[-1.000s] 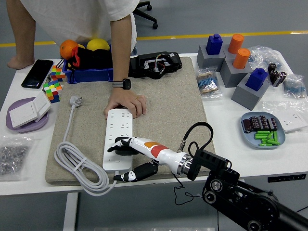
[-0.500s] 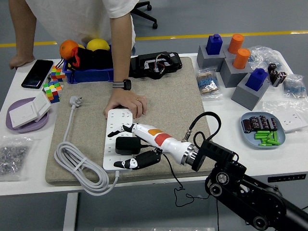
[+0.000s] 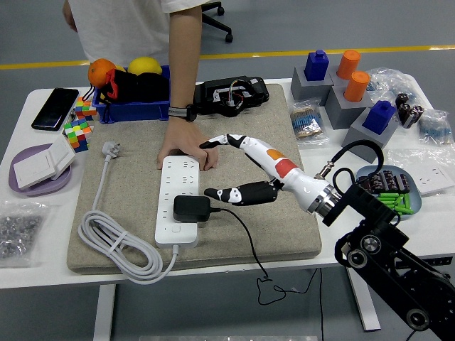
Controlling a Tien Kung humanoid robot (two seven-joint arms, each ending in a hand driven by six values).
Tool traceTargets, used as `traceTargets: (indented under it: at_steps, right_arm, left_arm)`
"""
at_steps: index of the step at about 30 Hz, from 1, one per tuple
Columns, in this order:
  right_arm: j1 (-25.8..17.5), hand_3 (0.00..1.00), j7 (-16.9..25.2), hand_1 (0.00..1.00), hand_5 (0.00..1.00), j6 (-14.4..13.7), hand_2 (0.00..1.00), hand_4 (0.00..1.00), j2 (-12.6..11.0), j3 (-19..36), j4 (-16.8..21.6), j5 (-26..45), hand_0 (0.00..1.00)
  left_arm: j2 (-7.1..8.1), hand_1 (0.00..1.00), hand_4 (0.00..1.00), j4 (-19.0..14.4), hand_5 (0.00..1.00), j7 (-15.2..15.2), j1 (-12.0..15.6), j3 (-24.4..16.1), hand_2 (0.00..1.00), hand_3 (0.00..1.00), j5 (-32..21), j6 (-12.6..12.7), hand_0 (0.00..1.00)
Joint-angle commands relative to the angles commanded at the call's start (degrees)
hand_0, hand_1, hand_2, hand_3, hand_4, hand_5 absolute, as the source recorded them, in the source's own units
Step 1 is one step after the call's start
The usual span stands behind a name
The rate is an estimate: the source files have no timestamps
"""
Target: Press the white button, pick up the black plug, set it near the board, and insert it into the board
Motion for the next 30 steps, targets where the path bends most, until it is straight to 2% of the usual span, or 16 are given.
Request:
traceTargets:
  at_steps: [10,15,20,30]
  right_arm:
    - [-7.54,0.740,0.74,0.807,0.362,-0.18,0.750,0.903,-3.25,8.73,-0.32,-0.19,0.895]
    - [-11.95,0.739,-0.16,0.805,0.360,0.22,0.744,0.903,-3.78,11.68,-0.26,-1.41,0.895]
    - [-15.28,0.731,-1.50,0.805,0.356,1.09,0.743,0.900,-3.76,14.04,-0.13,-2.62,0.892]
    - [-19.52,0.720,-1.95,0.797,0.342,1.41,0.740,0.890,-1.48,21.12,1.64,-3.18,0.887]
  left_arm:
    - [-0.14,0.681,0.552,0.00,0.216,-0.09,0.02,0.22,0.630,0.698,0.23,-0.07,0.707]
    - [-0.28,0.681,0.552,0.00,0.217,-0.08,0.39,-0.17,0.631,0.698,0.92,-0.15,0.708]
    - [-0.57,0.681,0.552,0.00,0.215,-0.21,0.47,0.13,0.630,0.698,0.68,-0.23,0.708]
    - [-1.65,0.682,0.556,0.00,0.214,-0.58,0.88,0.90,0.631,0.698,-0.27,-0.25,0.707]
